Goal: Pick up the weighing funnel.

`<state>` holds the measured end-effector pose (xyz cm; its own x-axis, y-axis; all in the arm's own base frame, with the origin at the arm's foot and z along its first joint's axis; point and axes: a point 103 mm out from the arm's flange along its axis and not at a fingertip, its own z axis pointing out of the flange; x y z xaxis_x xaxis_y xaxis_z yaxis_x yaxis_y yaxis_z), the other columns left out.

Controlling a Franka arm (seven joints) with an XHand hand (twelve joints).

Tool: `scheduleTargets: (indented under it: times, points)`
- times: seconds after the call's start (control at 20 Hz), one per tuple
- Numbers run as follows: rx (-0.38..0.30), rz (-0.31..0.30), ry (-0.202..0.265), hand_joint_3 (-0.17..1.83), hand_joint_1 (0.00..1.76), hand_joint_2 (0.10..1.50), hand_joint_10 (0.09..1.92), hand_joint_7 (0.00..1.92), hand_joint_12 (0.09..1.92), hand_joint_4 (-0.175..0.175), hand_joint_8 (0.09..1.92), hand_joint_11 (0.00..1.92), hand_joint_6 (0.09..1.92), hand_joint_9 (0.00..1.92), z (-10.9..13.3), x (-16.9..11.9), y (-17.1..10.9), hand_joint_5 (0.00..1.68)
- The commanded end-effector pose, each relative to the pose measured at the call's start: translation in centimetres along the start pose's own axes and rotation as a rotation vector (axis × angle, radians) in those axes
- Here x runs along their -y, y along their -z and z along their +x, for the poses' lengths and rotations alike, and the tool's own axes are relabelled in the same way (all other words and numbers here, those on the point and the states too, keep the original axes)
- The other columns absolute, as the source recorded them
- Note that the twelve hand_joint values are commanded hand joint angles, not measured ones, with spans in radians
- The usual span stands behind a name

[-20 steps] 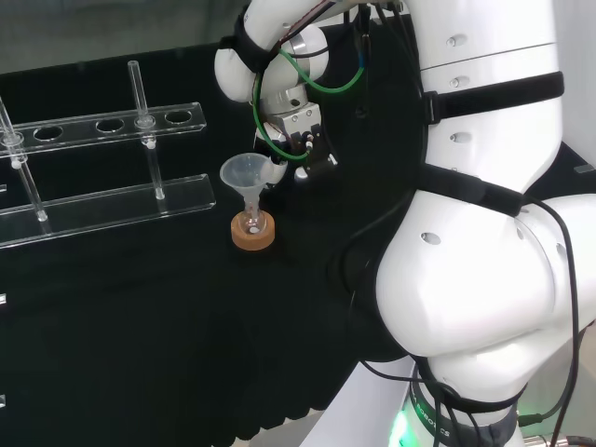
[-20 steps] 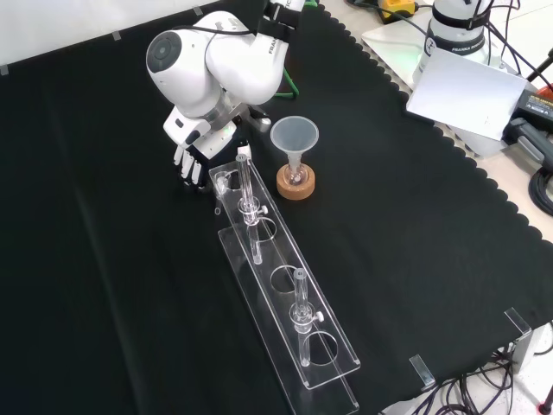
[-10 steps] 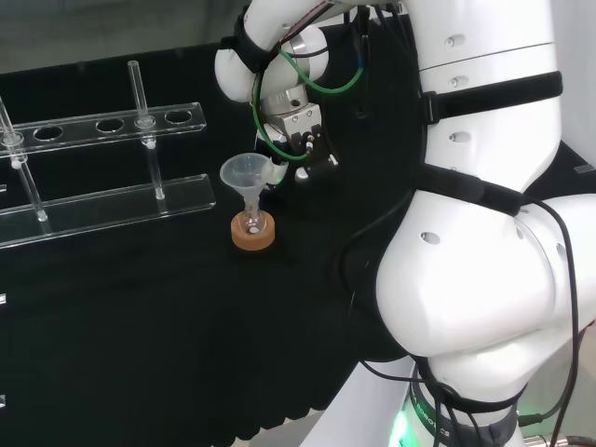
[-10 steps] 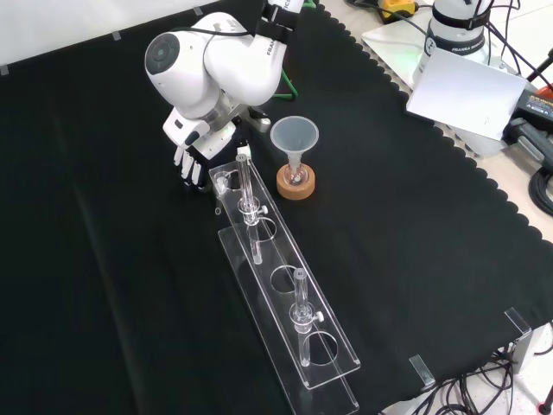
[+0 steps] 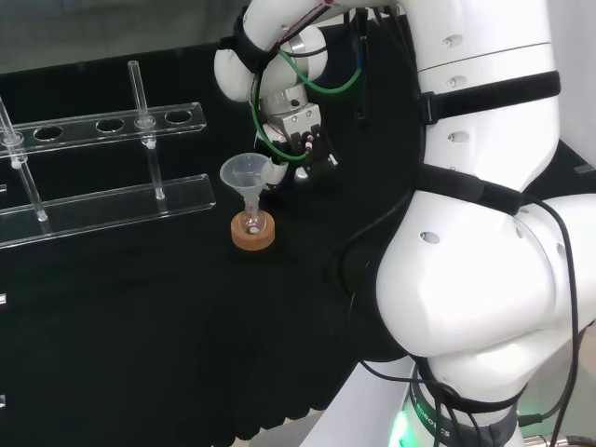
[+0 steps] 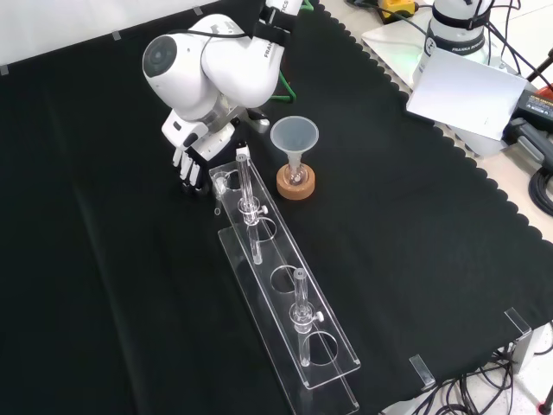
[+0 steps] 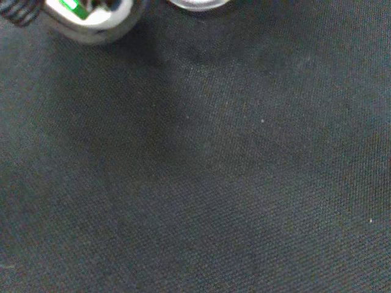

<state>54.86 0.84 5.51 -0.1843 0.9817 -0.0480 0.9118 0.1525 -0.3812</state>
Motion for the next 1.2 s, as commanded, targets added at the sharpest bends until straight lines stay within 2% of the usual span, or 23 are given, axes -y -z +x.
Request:
scheduleTargets:
  times: [0.05,0.35,0.5,0.55,0.65,0.75,0.9,1.2]
  points:
    - [0.001,0.003,-0.002,0.53,0.82,0.66,0.50,0.52,1.25,-0.014,0.72,0.60,0.82,0.83,0.2,-0.1,-0.1,0.71]
    - [0.004,0.014,-0.006,0.53,0.82,0.65,0.51,0.52,1.25,-0.013,0.73,0.60,0.85,0.83,0.3,-0.2,-0.1,0.71]
    - [0.016,0.018,-0.019,0.54,0.81,0.66,0.52,0.52,1.25,0.007,0.73,0.60,0.82,0.83,0.3,-0.3,-0.3,0.83]
    - [0.024,0.018,-0.025,0.54,0.82,0.66,0.52,0.53,1.25,0.022,0.73,0.60,0.80,0.84,0.4,-0.3,-0.3,0.90]
    - [0.044,0.016,-0.041,0.47,0.97,0.77,0.52,0.57,1.25,0.124,0.73,0.60,0.82,0.86,0.4,-0.3,-0.3,1.06]
    - [0.069,0.020,-0.061,0.52,1.06,0.76,0.50,0.63,1.22,0.163,0.71,0.65,0.79,0.92,0.4,-0.4,-0.2,1.15]
    - [0.091,0.021,-0.079,0.63,1.09,0.70,0.44,0.70,1.14,0.175,0.69,0.77,0.80,1.01,0.2,-0.2,0.2,1.20]
    - [0.084,-0.014,-0.096,0.64,1.10,0.68,0.35,0.76,1.02,0.175,0.67,0.93,0.74,1.13,-0.9,0.3,1.6,1.23]
